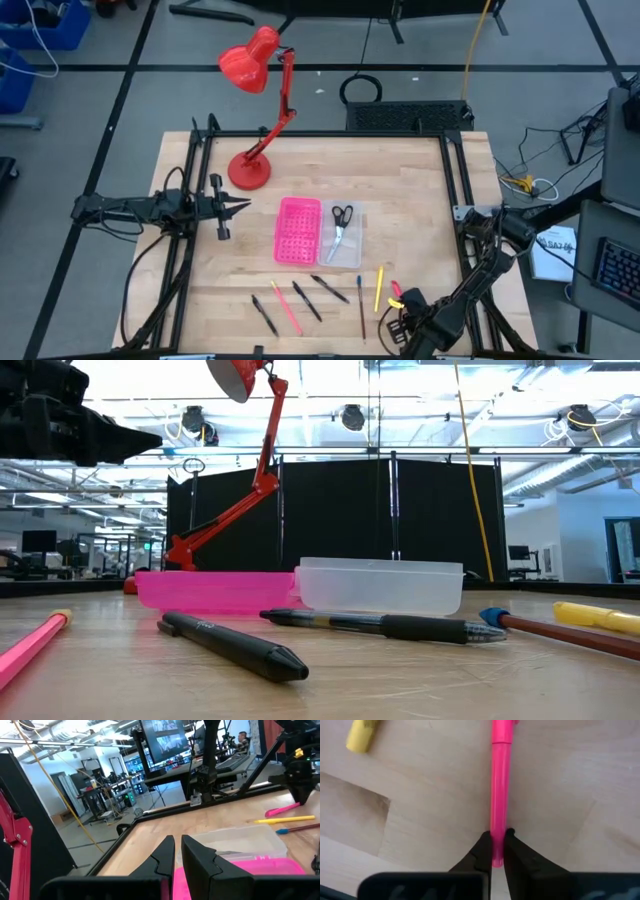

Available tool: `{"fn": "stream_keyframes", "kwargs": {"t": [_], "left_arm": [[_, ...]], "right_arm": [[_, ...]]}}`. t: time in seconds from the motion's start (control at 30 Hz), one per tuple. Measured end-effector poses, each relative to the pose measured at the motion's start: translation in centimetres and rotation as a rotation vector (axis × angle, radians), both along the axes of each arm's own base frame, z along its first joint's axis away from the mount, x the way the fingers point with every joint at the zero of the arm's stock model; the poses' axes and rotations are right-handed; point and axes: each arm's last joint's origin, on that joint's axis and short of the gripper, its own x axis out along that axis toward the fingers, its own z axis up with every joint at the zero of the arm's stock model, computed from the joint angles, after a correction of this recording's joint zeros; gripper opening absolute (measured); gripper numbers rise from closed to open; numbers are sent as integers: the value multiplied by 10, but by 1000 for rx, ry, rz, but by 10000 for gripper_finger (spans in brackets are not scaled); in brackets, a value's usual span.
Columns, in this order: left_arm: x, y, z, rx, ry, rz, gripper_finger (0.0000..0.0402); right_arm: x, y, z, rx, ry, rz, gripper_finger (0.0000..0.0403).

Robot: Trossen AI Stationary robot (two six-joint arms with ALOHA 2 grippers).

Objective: Pick & place school supplies into a supply box
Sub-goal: Put the pink pen into the pink supply box

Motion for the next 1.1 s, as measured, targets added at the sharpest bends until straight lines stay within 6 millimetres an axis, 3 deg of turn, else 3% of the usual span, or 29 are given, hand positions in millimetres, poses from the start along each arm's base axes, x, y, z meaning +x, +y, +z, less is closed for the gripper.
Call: {"fn": "stream_keyframes", "kwargs": {"t": [0.1, 0.23, 0.47, 0.87, 1.1], "left_arm": [[0, 0, 0, 0, -2, 0, 42], [0, 0, 1, -4, -10, 0, 42], [1, 0, 0, -6, 1, 0, 42], [1, 0, -1, -50, 8, -2, 42], [1, 0, -3, -41, 28, -1, 42]], "right_arm": [[-2, -16, 22, -85, -67, 43, 17], [7, -27, 55, -60, -196, -2, 17], [24, -63, 86, -33, -240, -31, 17], [93, -132, 117, 29, -554, -30, 17], [115, -164, 117, -32, -632, -139, 17]]}}
